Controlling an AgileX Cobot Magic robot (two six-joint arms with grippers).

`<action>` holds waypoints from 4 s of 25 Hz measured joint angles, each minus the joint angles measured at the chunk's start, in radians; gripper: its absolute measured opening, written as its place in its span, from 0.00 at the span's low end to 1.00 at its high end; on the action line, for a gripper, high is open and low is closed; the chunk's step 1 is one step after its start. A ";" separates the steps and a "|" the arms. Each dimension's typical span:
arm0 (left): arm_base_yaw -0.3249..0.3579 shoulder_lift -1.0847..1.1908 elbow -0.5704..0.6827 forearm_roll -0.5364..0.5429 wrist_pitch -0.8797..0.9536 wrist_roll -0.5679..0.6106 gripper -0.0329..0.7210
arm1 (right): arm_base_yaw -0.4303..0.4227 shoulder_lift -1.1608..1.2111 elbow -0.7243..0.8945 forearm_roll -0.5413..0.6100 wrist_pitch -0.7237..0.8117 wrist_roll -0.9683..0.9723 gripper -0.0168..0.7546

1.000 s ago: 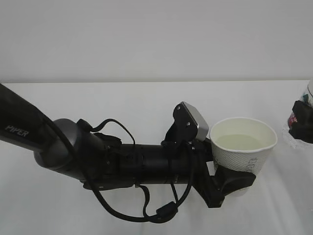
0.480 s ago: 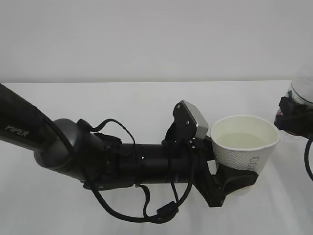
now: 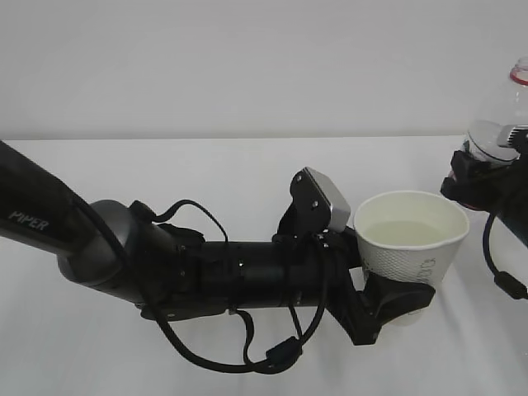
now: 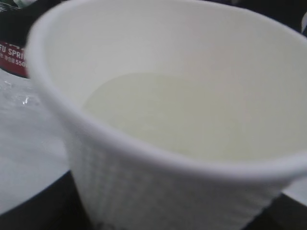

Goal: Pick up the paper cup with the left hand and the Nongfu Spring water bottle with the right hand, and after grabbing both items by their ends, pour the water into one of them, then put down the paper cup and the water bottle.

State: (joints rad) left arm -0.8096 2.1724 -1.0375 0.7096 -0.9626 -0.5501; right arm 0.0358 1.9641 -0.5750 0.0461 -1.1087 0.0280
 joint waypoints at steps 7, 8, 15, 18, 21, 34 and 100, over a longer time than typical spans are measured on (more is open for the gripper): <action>0.000 0.000 0.000 -0.007 -0.005 0.000 0.73 | 0.000 0.073 -0.073 -0.012 0.000 0.000 0.54; 0.000 0.000 0.000 -0.009 -0.005 0.000 0.73 | 0.000 0.080 -0.075 -0.012 0.000 0.000 0.54; 0.000 0.000 0.000 -0.009 -0.005 0.000 0.73 | 0.000 0.120 -0.077 -0.004 -0.005 0.000 0.54; 0.000 0.000 0.000 -0.009 -0.005 0.000 0.73 | 0.000 0.121 -0.077 -0.002 -0.010 0.000 0.54; 0.000 0.000 0.000 -0.009 -0.005 0.000 0.73 | 0.000 0.121 -0.077 -0.002 -0.010 0.000 0.56; 0.000 0.000 0.000 -0.012 -0.005 0.000 0.73 | 0.000 0.122 -0.077 0.010 -0.014 0.000 0.77; 0.000 0.000 0.000 -0.045 0.001 0.000 0.73 | 0.000 -0.318 0.302 -0.026 -0.033 0.005 0.81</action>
State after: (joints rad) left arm -0.8096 2.1724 -1.0375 0.6648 -0.9617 -0.5501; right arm 0.0358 1.6458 -0.2727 0.0197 -1.1413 0.0325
